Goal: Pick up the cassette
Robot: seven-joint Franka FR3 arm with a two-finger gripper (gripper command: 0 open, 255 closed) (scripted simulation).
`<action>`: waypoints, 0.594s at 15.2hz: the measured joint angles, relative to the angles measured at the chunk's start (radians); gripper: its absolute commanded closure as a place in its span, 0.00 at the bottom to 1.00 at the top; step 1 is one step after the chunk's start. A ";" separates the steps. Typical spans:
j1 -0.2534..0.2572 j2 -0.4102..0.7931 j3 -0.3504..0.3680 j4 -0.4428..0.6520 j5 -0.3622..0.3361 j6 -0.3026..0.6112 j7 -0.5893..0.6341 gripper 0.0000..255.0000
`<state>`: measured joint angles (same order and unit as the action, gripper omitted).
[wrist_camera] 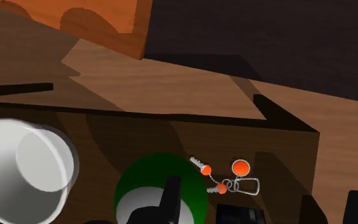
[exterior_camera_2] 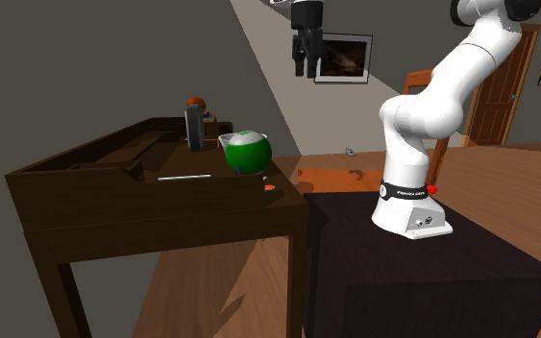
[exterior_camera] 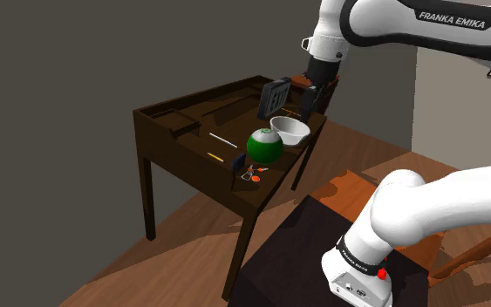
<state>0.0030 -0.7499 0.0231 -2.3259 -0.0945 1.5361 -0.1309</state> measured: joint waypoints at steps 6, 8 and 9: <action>0.047 0.103 -0.084 -0.026 -0.044 0.119 -0.217 0.00; 0.073 0.165 -0.117 -0.022 -0.058 0.172 -0.323 0.00; 0.085 0.187 -0.132 -0.027 -0.063 0.197 -0.375 0.00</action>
<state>0.0879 -0.5630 -0.1085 -2.3531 -0.1573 1.7331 -0.5055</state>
